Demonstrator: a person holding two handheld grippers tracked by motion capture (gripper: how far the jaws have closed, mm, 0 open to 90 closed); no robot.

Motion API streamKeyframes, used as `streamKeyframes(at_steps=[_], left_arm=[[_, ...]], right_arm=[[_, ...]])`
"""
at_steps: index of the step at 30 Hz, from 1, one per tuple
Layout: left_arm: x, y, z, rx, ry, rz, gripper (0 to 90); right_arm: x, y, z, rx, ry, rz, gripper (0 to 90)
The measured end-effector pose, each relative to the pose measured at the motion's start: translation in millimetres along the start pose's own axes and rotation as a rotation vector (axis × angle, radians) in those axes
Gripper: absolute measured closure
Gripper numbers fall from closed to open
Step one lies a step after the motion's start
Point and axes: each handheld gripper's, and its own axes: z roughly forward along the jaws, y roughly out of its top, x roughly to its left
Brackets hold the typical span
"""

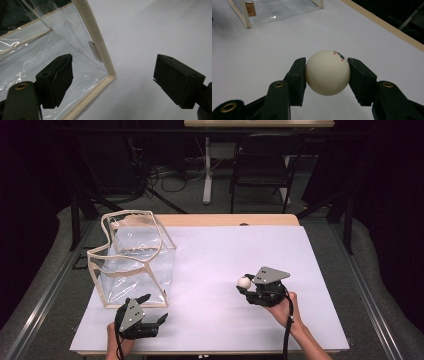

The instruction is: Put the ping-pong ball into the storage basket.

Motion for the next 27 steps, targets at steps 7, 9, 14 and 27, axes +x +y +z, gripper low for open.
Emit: streamKeyframes(at_steps=[7, 9, 14, 27], left_arm=[[0.0, 0.0, -0.1, -0.001, 0.0, 0.0, 16.0], [-0.1, 0.1, -0.1, 0.0, -0.001, 0.001, 16.1], [0.0, 0.1, -0.1, -0.001, -0.001, 0.0, 16.1], [-0.1, 0.1, -0.1, 0.0, -0.001, 0.002, 16.0]], right_arm=[[-2.1, 3.7, 1.6, -0.006, -0.002, 0.0, 50.7], [-2.8, 5.1, 1.5, -0.008, -0.005, -0.002, 50.7], [-4.1, 7.6, 2.5, -0.014, -0.005, 0.001, 50.7], [-9.0, 12.3, 7.8, -0.02, -0.008, 0.006, 50.7]])
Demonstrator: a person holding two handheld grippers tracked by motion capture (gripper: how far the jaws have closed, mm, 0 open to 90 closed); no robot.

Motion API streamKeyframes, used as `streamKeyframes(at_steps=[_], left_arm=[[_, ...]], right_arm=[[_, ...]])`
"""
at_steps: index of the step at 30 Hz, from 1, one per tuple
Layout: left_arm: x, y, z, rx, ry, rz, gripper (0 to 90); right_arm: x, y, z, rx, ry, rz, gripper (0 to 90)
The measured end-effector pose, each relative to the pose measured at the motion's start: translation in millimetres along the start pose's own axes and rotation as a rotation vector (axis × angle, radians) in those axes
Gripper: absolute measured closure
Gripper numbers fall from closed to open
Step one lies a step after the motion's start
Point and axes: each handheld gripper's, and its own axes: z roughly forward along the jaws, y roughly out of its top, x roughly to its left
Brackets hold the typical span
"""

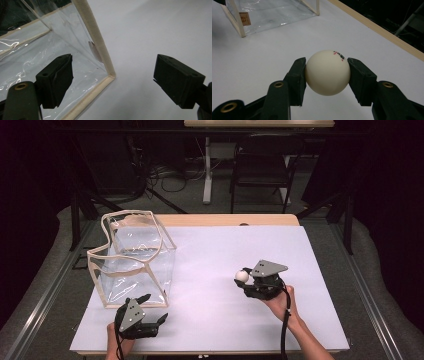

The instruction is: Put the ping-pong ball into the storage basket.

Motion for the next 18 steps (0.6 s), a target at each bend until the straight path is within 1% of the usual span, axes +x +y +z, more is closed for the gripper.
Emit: streamKeyframes(at_steps=[3, 11, 18], left_arm=[[0.0, 0.0, 0.2, 0.0, 0.0, -0.001, 16.0], [0.1, -0.1, 0.4, 0.0, -0.001, -0.001, 16.0], [-0.3, 0.0, 0.7, 0.0, 0.0, -0.002, 16.1]], right_arm=[[-0.9, 2.4, 1.5, 0.001, -0.002, -0.007, 50.7], [-3.7, 6.7, 3.7, -0.006, -0.007, -0.007, 50.7], [-5.3, 14.5, 7.8, -0.012, -0.005, -0.014, 50.7]])
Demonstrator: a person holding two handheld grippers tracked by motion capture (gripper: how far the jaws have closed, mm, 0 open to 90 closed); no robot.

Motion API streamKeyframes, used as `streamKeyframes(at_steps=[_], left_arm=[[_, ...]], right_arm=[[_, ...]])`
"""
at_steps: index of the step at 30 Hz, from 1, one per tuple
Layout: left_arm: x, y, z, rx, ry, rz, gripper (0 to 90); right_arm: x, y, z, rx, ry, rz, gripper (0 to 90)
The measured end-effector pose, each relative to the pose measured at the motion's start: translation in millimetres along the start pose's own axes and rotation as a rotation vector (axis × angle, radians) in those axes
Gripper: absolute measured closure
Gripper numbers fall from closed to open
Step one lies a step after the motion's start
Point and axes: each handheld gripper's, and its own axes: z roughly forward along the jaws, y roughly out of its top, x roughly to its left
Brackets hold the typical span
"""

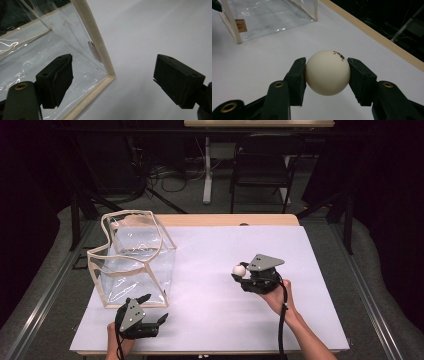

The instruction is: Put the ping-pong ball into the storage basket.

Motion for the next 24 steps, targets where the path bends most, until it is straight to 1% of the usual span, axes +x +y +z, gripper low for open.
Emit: streamKeyframes(at_steps=[6, 11, 24], left_arm=[[0.1, -0.1, 0.0, 0.0, 0.001, -0.001, 16.0], [0.6, -0.2, -0.3, 0.0, 0.001, 0.002, 16.0], [0.5, -0.1, -0.4, 0.001, 0.0, 0.004, 16.0]], right_arm=[[-0.9, 6.7, 5.9, 0.0, 0.005, -0.014, 50.7], [-3.2, 11.4, 10.8, 0.0, 0.008, -0.013, 50.7], [-5.5, 19.7, 17.8, 0.0, 0.006, -0.028, 50.8]])
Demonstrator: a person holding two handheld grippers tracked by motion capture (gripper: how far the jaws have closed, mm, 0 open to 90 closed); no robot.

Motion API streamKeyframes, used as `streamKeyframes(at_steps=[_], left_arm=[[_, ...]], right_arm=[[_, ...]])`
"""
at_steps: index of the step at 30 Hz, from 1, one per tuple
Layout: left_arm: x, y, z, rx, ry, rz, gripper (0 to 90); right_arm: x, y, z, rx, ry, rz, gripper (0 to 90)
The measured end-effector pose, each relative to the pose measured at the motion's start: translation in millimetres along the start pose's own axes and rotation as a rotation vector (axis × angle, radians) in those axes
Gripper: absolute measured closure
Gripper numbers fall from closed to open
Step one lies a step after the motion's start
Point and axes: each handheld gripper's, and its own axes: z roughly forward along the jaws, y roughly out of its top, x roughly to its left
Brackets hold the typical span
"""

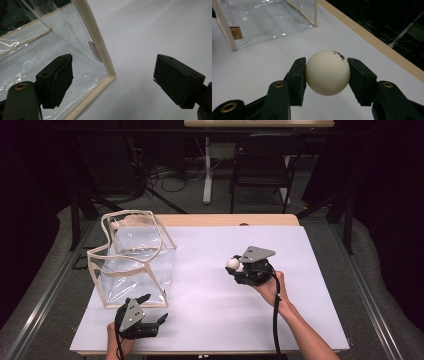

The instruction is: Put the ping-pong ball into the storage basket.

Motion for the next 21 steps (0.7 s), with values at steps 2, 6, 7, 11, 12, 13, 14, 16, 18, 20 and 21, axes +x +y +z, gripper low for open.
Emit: streamKeyframes(at_steps=[2, 6, 7, 11, 12, 13, 14, 16, 18, 20, 21], left_arm=[[0.0, 0.0, 0.0, 0.0, -0.001, 0.0, 16.1], [-0.1, -0.2, 0.2, 0.0, 0.0, -0.004, 16.0], [0.1, -0.1, 0.0, 0.0, -0.001, -0.001, 16.1], [0.2, -0.1, -0.1, 0.0, -0.001, 0.0, 16.1], [0.3, -0.1, -0.2, 0.001, -0.001, 0.0, 16.1], [0.2, -0.1, -0.2, 0.0, -0.001, 0.0, 16.1], [0.2, -0.1, -0.3, 0.0, -0.001, 0.0, 16.1], [0.2, -0.1, -0.2, 0.0, -0.001, 0.0, 16.0], [0.2, -0.1, -0.1, 0.001, 0.0, 0.0, 16.1], [0.3, -0.1, -0.1, 0.0, 0.0, 0.0, 16.0], [0.2, -0.1, -0.1, 0.0, -0.001, 0.0, 16.0]], right_arm=[[-0.6, 1.4, 0.9, -0.001, 0.0, 0.001, 50.7], [-1.4, 3.8, 2.3, -0.001, 0.0, -0.006, 50.7], [-1.7, 5.2, 3.3, 0.0, 0.0, -0.005, 50.7], [-2.7, 7.4, 5.0, -0.003, 0.002, -0.005, 50.7], [-2.7, 7.4, 5.0, -0.003, 0.002, -0.005, 50.7], [-3.0, 8.0, 5.3, -0.001, 0.001, -0.008, 50.7], [-3.1, 8.4, 5.7, -0.003, -0.001, -0.011, 50.8], [-3.1, 9.4, 6.6, -0.004, 0.002, -0.01, 50.7], [-3.6, 10.7, 8.2, -0.002, 0.0, -0.014, 50.7], [-4.3, 11.6, 8.9, -0.002, 0.0, -0.014, 50.8], [-4.6, 12.2, 9.2, -0.002, -0.001, -0.015, 50.8]])
